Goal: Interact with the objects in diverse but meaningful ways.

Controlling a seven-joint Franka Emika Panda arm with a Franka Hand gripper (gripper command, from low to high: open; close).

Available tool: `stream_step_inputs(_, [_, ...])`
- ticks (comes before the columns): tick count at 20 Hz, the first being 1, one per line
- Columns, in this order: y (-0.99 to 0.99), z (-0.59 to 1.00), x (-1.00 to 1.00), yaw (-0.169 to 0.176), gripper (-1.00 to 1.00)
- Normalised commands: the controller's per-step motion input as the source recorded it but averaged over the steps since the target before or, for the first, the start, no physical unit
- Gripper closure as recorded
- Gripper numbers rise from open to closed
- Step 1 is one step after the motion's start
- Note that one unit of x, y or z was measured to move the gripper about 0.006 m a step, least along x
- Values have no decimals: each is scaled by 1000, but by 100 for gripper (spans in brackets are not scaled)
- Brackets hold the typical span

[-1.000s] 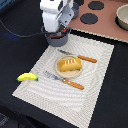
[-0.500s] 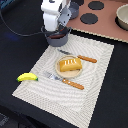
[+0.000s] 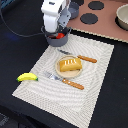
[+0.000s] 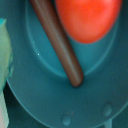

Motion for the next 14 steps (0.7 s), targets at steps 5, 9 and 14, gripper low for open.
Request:
stream_step_inputs(5, [-129,1000,327,0,-100])
stream_step_inputs(9, [-259,564,701,-6,-100])
stream_step_inputs(14, [-382,379,883,-1,-100])
